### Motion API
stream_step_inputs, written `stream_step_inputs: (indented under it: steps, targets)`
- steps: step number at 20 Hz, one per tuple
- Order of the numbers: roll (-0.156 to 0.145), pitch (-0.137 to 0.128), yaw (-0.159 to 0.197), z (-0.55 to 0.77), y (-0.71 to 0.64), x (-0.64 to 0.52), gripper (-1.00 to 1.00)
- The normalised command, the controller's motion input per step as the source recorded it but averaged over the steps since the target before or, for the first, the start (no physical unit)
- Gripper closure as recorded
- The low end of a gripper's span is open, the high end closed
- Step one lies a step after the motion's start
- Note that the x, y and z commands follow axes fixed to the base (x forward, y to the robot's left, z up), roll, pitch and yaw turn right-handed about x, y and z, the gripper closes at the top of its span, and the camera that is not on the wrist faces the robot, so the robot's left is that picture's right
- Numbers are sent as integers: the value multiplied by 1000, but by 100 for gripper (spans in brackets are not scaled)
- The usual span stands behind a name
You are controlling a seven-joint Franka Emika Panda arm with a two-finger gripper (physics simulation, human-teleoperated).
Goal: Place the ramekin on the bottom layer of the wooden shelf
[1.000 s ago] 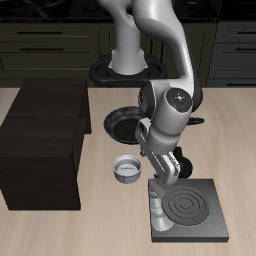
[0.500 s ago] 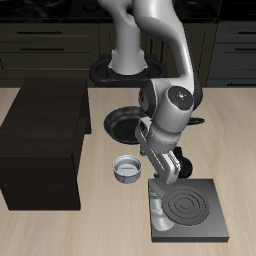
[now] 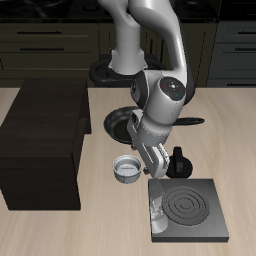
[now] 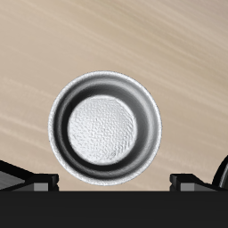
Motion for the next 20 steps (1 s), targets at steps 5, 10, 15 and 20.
stream_step_inputs:
  steps: [5, 10, 15, 20]
  targets:
    - [2, 37, -35, -160, -105, 55, -100]
    - [-7, -10, 20, -95, 90, -81, -100]
    - [2, 16, -11, 21, -11, 40, -100]
    - [-33, 6, 14, 28, -143, 120, -100]
